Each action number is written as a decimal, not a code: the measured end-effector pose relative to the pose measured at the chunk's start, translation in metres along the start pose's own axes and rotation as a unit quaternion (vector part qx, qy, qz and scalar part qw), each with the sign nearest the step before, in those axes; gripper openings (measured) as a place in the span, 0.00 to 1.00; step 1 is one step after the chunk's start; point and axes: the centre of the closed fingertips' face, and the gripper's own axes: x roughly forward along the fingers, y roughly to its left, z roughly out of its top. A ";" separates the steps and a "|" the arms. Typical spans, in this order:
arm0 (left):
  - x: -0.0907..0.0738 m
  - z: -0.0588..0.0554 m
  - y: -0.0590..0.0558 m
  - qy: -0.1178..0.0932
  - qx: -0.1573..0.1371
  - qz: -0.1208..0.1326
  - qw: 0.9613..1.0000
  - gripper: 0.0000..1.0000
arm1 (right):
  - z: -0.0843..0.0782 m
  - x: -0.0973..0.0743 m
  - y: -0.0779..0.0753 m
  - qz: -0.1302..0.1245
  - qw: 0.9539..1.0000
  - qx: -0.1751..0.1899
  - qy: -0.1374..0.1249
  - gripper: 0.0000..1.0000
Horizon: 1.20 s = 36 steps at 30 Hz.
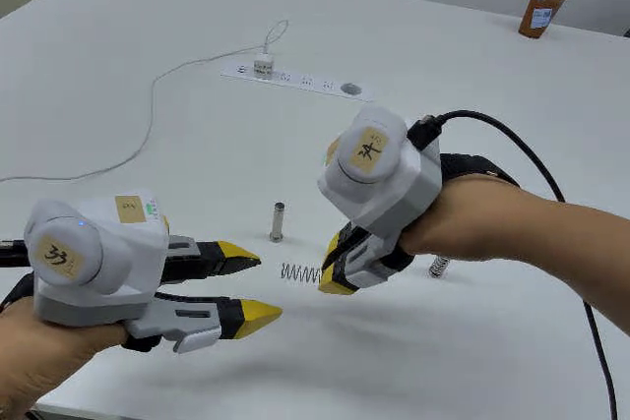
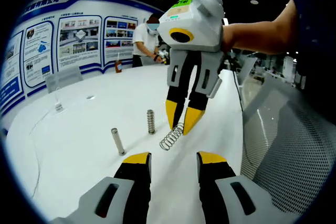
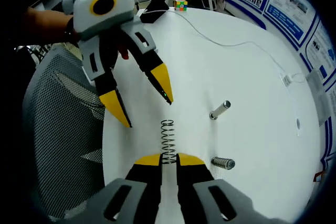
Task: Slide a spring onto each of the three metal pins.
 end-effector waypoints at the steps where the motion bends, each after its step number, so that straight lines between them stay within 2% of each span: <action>1: 0.001 0.001 -0.001 0.000 0.002 -0.003 1.000 0.35 | 0.000 -0.002 0.002 0.000 1.000 -0.003 -0.001 0.11; 8: 0.008 0.006 -0.013 0.001 0.017 -0.026 1.000 0.33 | 0.000 -0.010 0.014 0.011 1.000 -0.029 0.001 0.11; 14: 0.010 0.008 -0.017 -0.002 0.026 -0.037 0.999 0.28 | 0.004 -0.011 0.024 0.025 0.998 -0.054 -0.003 0.11; 23: 0.010 0.008 -0.024 -0.005 0.035 -0.054 0.998 0.17 | 0.005 -0.011 0.026 0.023 0.995 -0.093 0.006 0.11; 36: 0.011 0.011 -0.028 -0.011 0.042 -0.063 0.997 0.12 | 0.004 -0.015 0.030 0.025 0.994 -0.107 0.001 0.11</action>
